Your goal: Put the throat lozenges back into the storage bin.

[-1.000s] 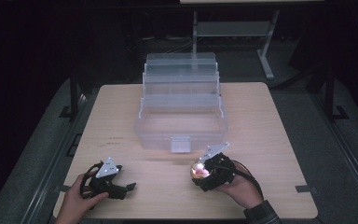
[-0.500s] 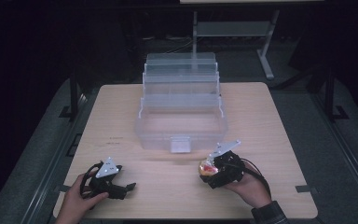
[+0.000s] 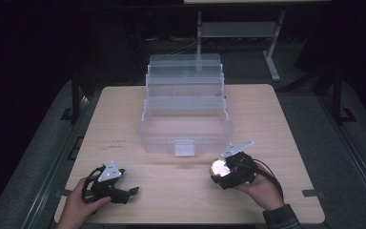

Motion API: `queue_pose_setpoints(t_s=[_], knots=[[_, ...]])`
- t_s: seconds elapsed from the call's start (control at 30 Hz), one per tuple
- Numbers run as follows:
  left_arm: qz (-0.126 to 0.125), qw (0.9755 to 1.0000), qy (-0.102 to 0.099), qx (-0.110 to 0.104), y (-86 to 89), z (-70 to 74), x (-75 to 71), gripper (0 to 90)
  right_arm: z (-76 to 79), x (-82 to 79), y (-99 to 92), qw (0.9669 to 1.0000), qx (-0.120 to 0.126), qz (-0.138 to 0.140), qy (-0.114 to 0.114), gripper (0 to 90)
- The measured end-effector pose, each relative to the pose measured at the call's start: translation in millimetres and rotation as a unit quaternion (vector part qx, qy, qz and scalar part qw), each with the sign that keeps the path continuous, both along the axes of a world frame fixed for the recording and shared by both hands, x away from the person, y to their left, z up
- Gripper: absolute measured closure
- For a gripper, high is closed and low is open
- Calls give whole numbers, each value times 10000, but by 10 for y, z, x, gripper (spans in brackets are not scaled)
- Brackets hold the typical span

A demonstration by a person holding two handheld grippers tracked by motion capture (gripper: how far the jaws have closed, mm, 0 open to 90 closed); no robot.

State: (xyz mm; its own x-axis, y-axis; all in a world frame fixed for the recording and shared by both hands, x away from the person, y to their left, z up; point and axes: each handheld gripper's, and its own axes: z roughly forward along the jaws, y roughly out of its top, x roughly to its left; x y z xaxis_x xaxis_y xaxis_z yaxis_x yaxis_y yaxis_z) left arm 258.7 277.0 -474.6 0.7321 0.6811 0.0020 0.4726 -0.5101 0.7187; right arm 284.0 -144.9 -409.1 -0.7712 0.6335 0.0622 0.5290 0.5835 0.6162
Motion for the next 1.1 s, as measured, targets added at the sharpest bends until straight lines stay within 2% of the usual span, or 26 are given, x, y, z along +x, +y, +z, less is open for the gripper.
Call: queue_pose_setpoints(t_s=[0.6,1.1], knots=[[-5,10000,5,5,1,1,0,111,140,129,-274,9995,93,-303,-51,195],[-14,10000,-5,20,2,2,2,111,283,246,-354,9987,162,-457,-159,195]])
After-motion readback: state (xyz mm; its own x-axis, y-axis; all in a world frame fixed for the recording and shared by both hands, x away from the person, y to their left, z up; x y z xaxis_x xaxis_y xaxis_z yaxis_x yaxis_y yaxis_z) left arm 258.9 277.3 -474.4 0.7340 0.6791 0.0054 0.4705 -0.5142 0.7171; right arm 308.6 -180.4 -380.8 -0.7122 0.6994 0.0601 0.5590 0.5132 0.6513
